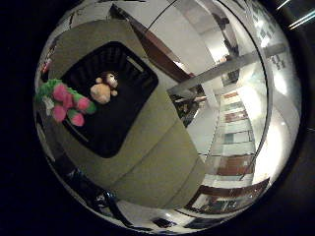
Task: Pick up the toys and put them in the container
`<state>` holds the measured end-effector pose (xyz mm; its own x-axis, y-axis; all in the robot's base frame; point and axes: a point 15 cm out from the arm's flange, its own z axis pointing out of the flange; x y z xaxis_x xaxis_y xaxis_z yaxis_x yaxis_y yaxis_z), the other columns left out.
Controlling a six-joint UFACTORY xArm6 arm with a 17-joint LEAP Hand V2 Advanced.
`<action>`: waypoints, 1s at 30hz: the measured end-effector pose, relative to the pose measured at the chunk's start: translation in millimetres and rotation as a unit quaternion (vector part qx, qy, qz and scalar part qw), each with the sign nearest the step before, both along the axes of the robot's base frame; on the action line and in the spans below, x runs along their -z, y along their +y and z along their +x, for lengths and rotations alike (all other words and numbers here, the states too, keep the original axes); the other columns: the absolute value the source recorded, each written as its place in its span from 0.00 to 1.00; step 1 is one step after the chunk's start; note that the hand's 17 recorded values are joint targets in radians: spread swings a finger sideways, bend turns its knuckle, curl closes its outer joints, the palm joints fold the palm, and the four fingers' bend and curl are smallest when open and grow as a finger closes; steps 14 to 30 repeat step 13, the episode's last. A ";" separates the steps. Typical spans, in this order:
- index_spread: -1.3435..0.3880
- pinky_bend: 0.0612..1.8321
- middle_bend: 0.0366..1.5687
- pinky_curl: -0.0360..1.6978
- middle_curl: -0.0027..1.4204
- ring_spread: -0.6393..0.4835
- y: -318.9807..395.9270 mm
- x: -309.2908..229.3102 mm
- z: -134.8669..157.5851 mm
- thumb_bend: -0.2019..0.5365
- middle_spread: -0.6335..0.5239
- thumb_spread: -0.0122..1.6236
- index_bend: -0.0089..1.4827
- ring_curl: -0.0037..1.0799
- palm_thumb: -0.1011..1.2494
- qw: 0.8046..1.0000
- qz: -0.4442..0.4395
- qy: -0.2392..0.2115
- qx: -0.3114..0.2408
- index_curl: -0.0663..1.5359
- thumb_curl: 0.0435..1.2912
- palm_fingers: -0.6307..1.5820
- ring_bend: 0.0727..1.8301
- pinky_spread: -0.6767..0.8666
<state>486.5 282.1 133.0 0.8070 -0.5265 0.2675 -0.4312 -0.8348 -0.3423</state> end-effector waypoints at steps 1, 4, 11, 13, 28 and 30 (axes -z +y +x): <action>0.50 0.29 0.10 0.18 0.22 0.71 -7.5 -3.9 5.0 0.24 0.57 0.65 0.13 0.27 0.63 1.000 0.001 -0.003 0.006 0.26 0.32 0.29 0.15 0.69; 0.50 0.28 0.10 0.16 0.22 0.70 -44.1 -14.8 25.3 0.24 0.56 0.65 0.13 0.26 0.61 0.999 -0.001 -0.014 0.030 0.25 0.32 0.30 0.14 0.69; 0.51 0.27 0.09 0.14 0.21 0.70 -186.4 -33.9 71.4 0.24 0.55 0.66 0.13 0.25 0.58 0.993 -0.023 -0.034 0.112 0.25 0.30 0.31 0.13 0.68; 0.51 0.27 0.09 0.14 0.21 0.70 -231.2 -33.6 76.7 0.24 0.55 0.66 0.13 0.25 0.57 0.990 -0.034 -0.035 0.133 0.25 0.29 0.31 0.13 0.69; 0.51 0.27 0.09 0.14 0.21 0.70 -231.2 -33.6 76.7 0.24 0.55 0.66 0.13 0.25 0.57 0.990 -0.034 -0.035 0.133 0.25 0.29 0.31 0.13 0.69; 0.51 0.27 0.09 0.14 0.21 0.70 -231.2 -33.6 76.7 0.24 0.55 0.66 0.13 0.25 0.57 0.990 -0.034 -0.035 0.133 0.25 0.29 0.31 0.13 0.69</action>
